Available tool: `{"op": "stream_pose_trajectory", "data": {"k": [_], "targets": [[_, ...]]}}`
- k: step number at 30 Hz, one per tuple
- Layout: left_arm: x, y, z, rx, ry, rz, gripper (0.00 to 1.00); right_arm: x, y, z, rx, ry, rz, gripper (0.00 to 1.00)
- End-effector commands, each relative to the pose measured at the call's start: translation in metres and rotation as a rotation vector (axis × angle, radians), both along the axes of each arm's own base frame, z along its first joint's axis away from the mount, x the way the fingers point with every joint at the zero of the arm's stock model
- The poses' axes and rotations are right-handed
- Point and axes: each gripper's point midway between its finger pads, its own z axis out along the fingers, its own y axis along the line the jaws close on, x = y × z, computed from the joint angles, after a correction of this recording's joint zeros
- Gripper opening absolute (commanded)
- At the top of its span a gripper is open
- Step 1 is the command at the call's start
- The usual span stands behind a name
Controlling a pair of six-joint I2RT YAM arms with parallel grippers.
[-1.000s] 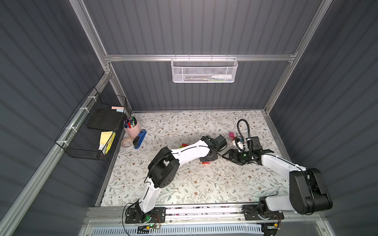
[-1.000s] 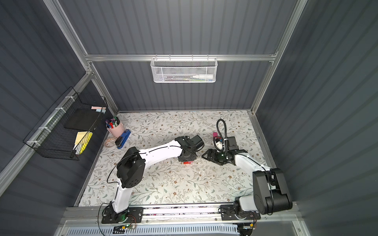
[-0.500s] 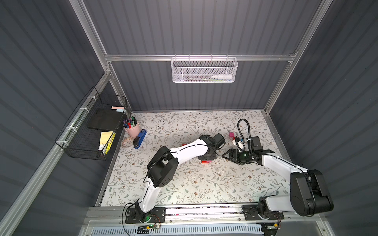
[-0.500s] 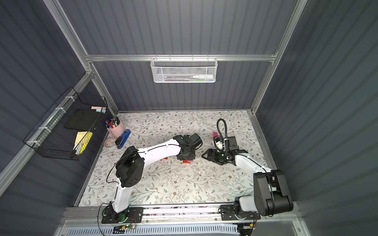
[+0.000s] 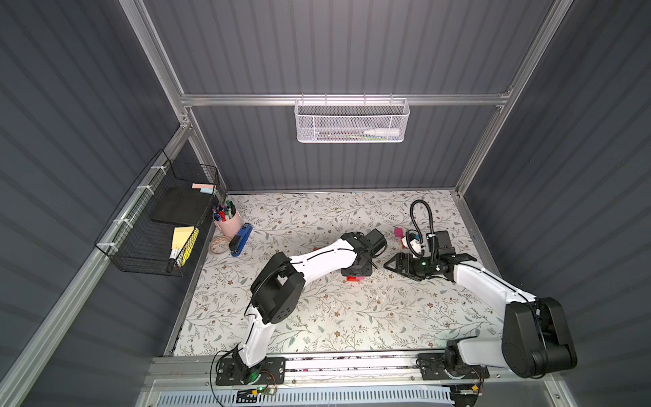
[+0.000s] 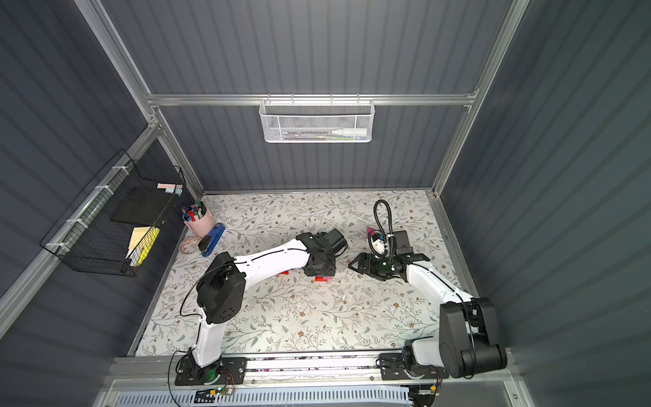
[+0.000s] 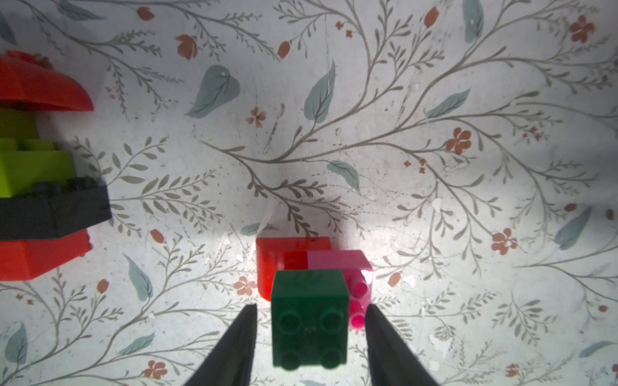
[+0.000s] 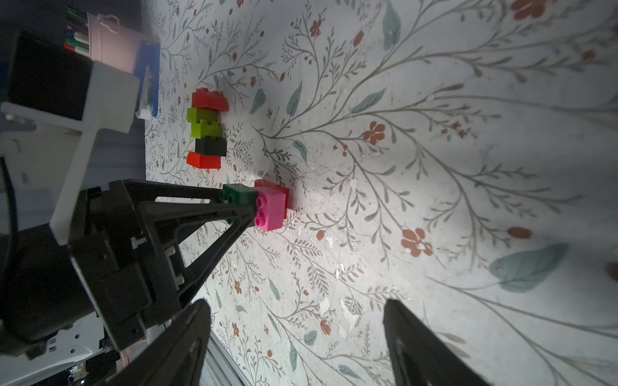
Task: Assemble the letter s with lego
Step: Assemble the lego brick with the lego brick.
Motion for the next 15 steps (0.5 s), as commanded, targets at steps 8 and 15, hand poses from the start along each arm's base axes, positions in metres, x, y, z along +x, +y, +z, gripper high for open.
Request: {"op": "stream_pose_trajectory", "data": {"k": [8,15], "targets": [[0.013,0.022,0.070,-0.024,-0.131,-0.136,0.91,0.051,-0.032,0.019,-0.262,-0.085,-0.049,0.83],[0.024,0.035,0.091,-0.148,-0.156,-0.238,0.99,0.096,-0.058,0.007,-0.468,-0.062,-0.081,0.81]]}}
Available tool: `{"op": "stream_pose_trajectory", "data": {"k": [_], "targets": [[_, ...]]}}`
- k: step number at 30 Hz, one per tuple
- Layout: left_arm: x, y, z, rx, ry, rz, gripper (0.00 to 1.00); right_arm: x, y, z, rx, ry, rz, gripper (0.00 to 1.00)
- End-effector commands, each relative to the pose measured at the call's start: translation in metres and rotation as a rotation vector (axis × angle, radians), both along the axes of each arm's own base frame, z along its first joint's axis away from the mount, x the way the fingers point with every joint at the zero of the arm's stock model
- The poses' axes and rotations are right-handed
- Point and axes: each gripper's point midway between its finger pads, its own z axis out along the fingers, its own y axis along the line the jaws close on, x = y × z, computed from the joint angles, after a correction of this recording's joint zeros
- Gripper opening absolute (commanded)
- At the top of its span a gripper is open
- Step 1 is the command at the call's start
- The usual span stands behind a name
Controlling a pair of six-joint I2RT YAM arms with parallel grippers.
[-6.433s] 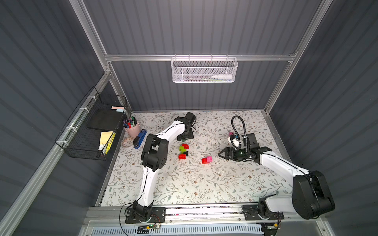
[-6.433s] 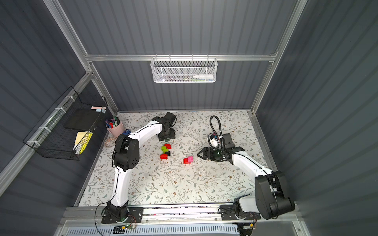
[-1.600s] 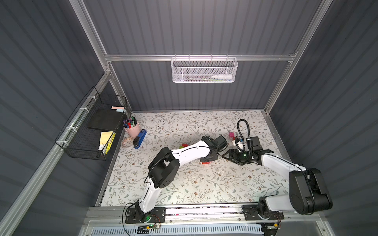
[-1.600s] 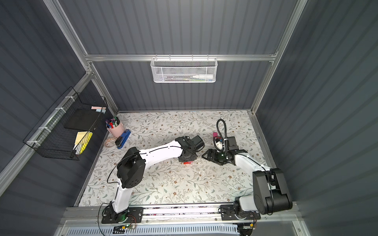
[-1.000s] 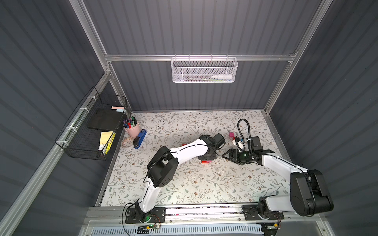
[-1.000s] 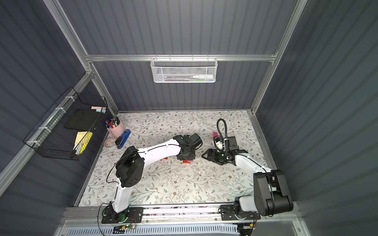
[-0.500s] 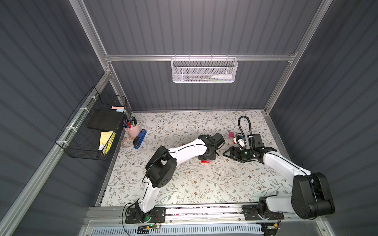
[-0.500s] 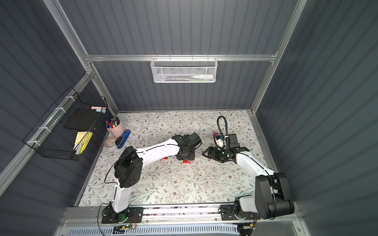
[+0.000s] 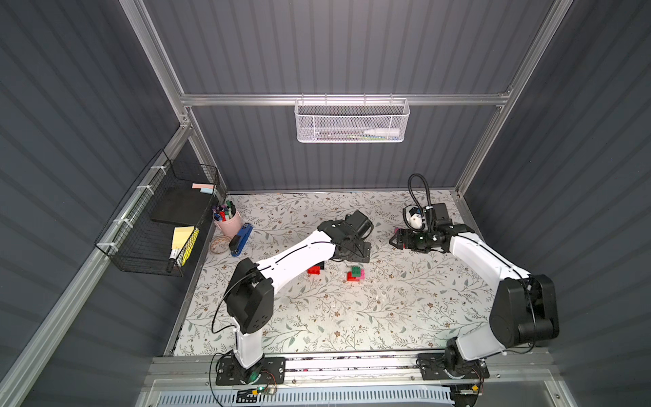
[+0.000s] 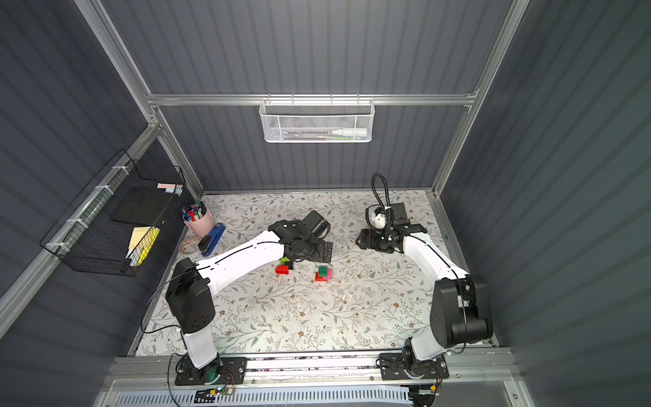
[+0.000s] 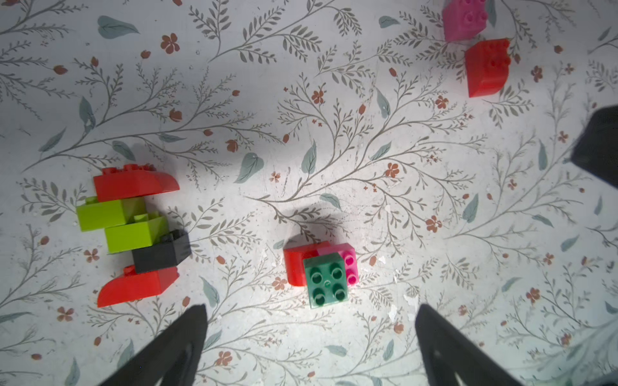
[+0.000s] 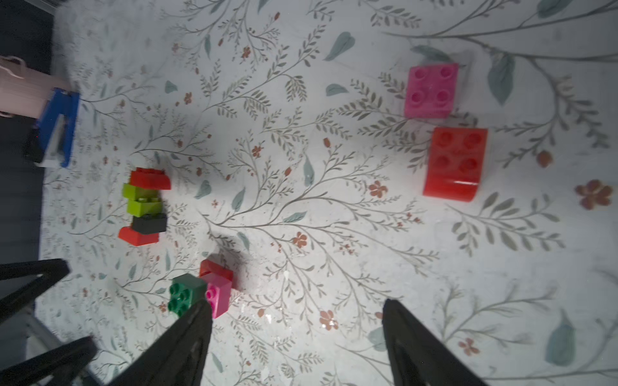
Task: Assemble the letter s with lego
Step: Pick up the lego brick from the center of the board.
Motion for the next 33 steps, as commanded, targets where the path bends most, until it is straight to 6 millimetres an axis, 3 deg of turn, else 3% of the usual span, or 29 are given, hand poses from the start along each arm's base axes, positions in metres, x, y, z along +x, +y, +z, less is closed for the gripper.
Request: {"op": "stream_pose_trajectory", "data": {"k": [1,8,15,19,26,33], "targets": [[0.001,0.007,0.012,-0.050,-0.021,-0.095,0.99,0.012,-0.023,-0.016,-0.156,0.043,-0.022,0.79],[0.008,0.018,0.012,-0.161,-0.017,-0.134,1.00,0.053,-0.033,-0.039,-0.275,0.080,-0.017,0.69],[0.012,0.033,0.005,-0.209,-0.002,-0.110,0.99,0.086,-0.037,-0.070,-0.378,0.116,0.002,0.65],[0.011,0.042,0.000,-0.217,0.006,-0.095,0.99,0.097,-0.032,-0.086,-0.407,0.134,0.039,0.62],[0.011,0.052,-0.004,-0.230,0.016,-0.070,1.00,0.113,-0.031,-0.095,-0.467,0.122,0.064,0.55],[0.009,0.054,-0.007,-0.240,0.029,-0.065,1.00,0.117,-0.031,-0.109,-0.513,0.140,0.097,0.38]]}}
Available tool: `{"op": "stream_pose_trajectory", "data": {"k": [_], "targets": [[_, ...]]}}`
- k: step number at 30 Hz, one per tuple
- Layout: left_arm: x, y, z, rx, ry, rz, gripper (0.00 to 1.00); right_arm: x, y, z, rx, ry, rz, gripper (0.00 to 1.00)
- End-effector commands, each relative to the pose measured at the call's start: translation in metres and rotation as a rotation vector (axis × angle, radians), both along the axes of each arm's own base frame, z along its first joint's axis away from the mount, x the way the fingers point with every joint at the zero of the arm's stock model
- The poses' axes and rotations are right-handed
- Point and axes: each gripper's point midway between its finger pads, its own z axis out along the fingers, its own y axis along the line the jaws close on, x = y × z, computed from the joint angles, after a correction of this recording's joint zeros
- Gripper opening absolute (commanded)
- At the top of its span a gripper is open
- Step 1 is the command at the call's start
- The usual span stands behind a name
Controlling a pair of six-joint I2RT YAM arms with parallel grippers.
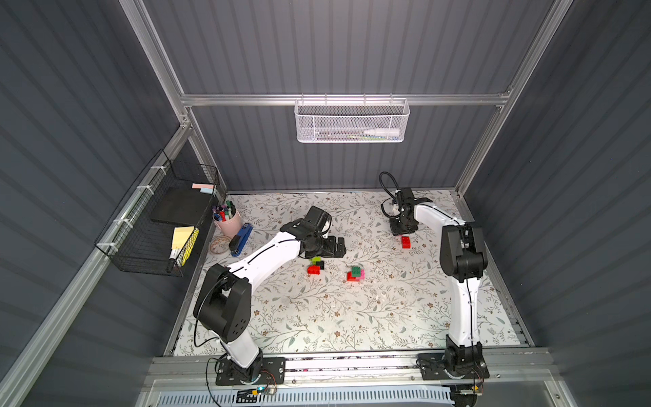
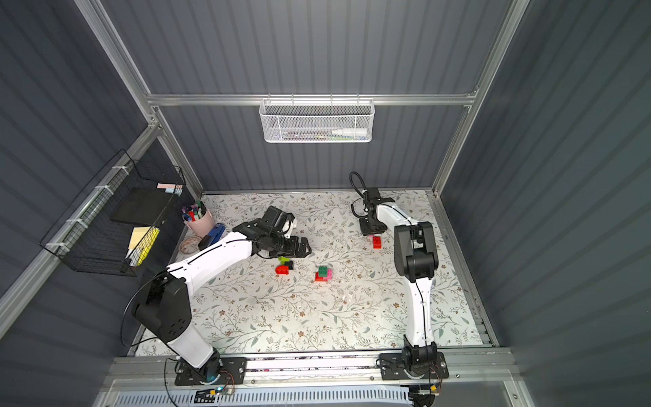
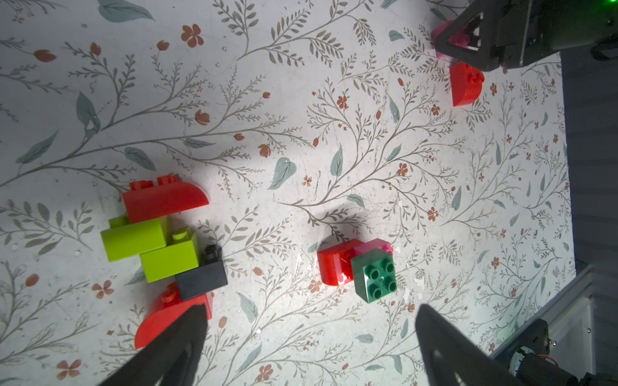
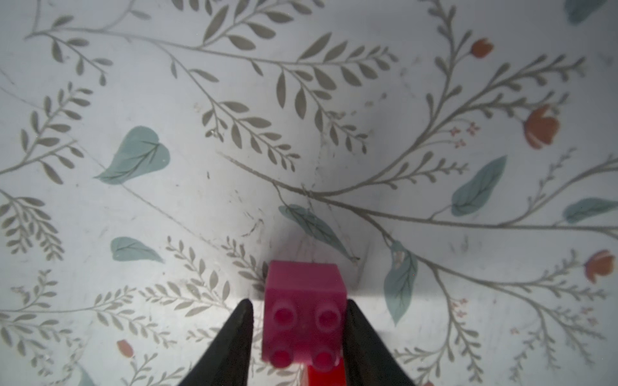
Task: Assemble the letter s with lego
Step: Pick up the lego brick from the center of the board, then place the lego brick at the center of the board.
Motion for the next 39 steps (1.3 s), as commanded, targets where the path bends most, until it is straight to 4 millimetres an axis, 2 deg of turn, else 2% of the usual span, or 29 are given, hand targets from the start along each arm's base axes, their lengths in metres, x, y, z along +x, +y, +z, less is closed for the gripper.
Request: {"op": "stream_pose_trajectory", "data": {"k": [1,5,8,9,10,13,16,19,23,33,35,37,39], "targets": [[-0.003,0.002,0.013,-0.032,-0.022,-0.008,1.00,-0.003,-0.001,-0.005,-0.049,0.031,0.030,0.35],[-0.005,0.004,0.012,-0.024,-0.019,-0.018,1.00,-0.003,0.010,0.001,-0.067,0.021,0.126,0.29],[-0.004,0.008,0.016,-0.022,-0.038,-0.021,1.00,-0.009,0.037,0.012,-0.034,-0.006,0.315,0.22],[-0.010,0.014,0.004,-0.005,-0.011,-0.019,1.00,-0.012,0.049,0.018,-0.002,-0.032,0.398,0.19],[-0.010,0.016,0.004,-0.005,-0.012,-0.019,1.00,-0.015,0.060,0.023,0.028,-0.057,0.472,0.16],[-0.011,0.020,0.005,0.001,-0.019,-0.019,1.00,-0.029,0.086,0.030,0.075,-0.081,0.695,0.15],[-0.012,0.023,0.006,0.004,-0.023,-0.021,1.00,-0.050,0.102,0.025,0.068,-0.042,0.917,0.17],[-0.014,0.025,0.004,0.010,-0.016,-0.022,0.99,-0.063,0.108,0.015,0.043,0.007,1.049,0.18],[-0.015,0.027,0.002,0.017,-0.011,-0.025,0.99,-0.069,0.110,0.008,0.052,0.054,1.138,0.19],[-0.017,0.028,-0.003,0.022,0.000,-0.029,0.99,-0.068,0.105,-0.006,0.010,0.082,1.214,0.20],[-0.017,0.027,-0.003,0.019,0.002,-0.030,1.00,-0.066,0.105,-0.005,0.001,0.074,1.224,0.22],[-0.017,0.026,-0.003,0.014,0.003,-0.031,1.00,-0.061,0.104,-0.003,-0.024,0.053,1.221,0.33],[-0.017,0.025,-0.003,0.010,0.006,-0.033,1.00,-0.056,0.100,-0.002,-0.056,0.042,1.213,0.39]]}}
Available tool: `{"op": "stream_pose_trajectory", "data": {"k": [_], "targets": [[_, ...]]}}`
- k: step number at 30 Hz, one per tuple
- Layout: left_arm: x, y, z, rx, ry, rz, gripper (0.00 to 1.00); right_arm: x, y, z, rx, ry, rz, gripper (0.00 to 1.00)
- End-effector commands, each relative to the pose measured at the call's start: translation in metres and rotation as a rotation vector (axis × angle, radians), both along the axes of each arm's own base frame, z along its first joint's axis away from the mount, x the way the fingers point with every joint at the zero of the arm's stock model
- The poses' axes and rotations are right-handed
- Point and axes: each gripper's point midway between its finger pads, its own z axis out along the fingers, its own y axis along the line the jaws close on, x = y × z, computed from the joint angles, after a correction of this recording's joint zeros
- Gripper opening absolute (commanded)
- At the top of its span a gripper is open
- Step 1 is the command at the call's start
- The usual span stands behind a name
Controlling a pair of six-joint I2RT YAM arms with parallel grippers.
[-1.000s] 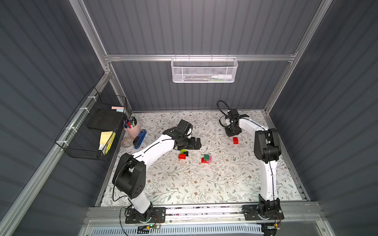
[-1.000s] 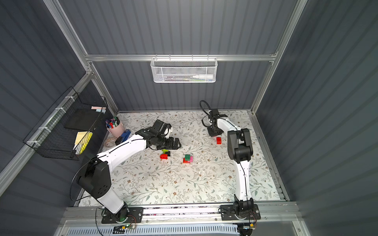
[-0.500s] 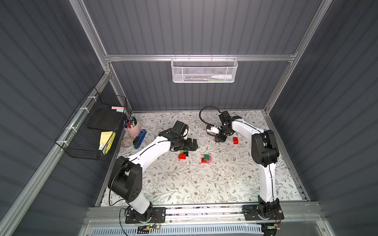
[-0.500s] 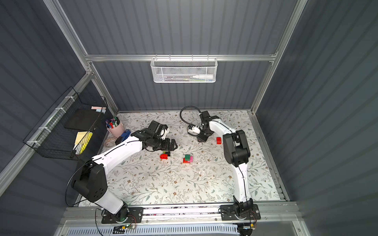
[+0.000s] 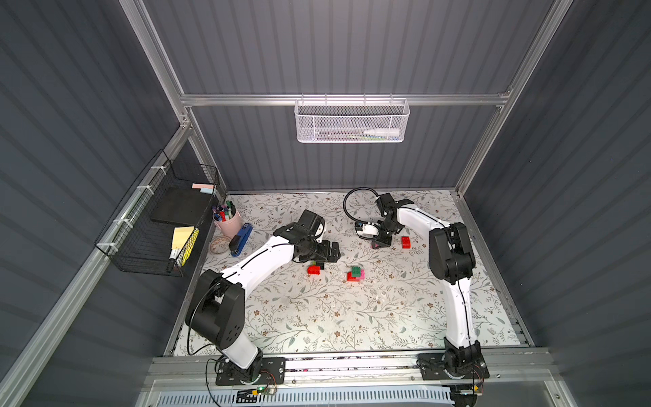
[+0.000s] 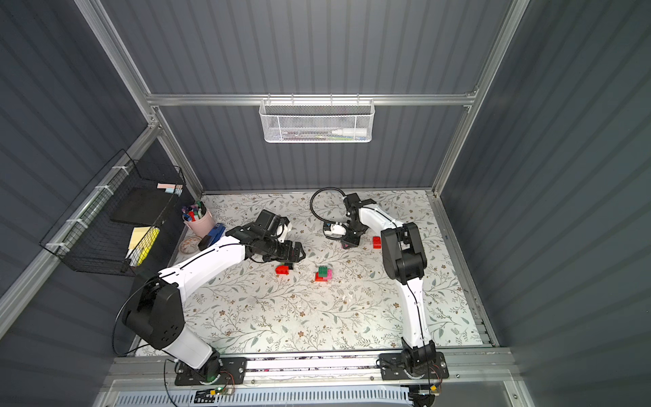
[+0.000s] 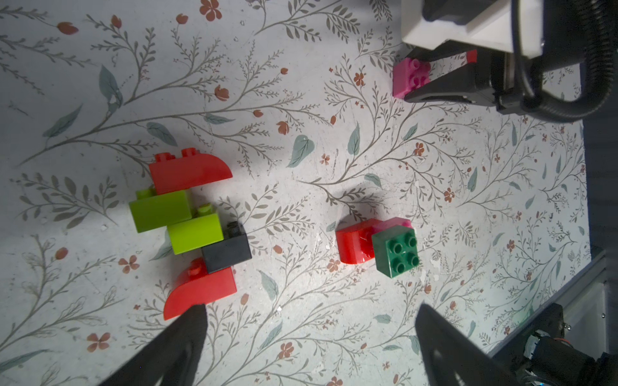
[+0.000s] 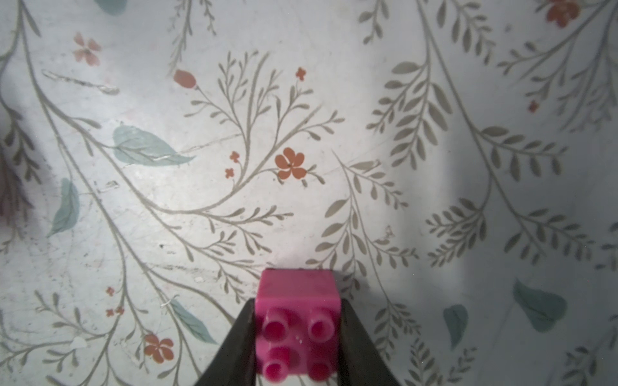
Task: Assemble the letter s with lego
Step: Place the lego brick at the center of the board.
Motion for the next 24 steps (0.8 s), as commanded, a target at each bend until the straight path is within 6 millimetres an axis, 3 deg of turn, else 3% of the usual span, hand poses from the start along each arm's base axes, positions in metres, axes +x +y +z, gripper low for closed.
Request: {"op": "stream_pose_trajectory", "data": {"k": [1,11,19,24], "targets": [[-0.005,0.003,0.003,-0.007,0.003,-0.020,0.99,0.006,-0.005,0.001,-0.026,-0.026,0.022,0.43],[-0.005,-0.002,0.002,-0.021,0.014,-0.034,1.00,0.017,-0.015,0.015,-0.020,-0.088,-0.011,0.53],[-0.005,-0.004,0.005,-0.030,0.013,-0.043,1.00,0.006,-0.011,0.043,0.061,-0.110,-0.039,0.63],[-0.006,-0.004,0.007,-0.033,0.012,-0.047,1.00,0.005,-0.030,0.072,0.132,-0.156,-0.211,0.67]]}}
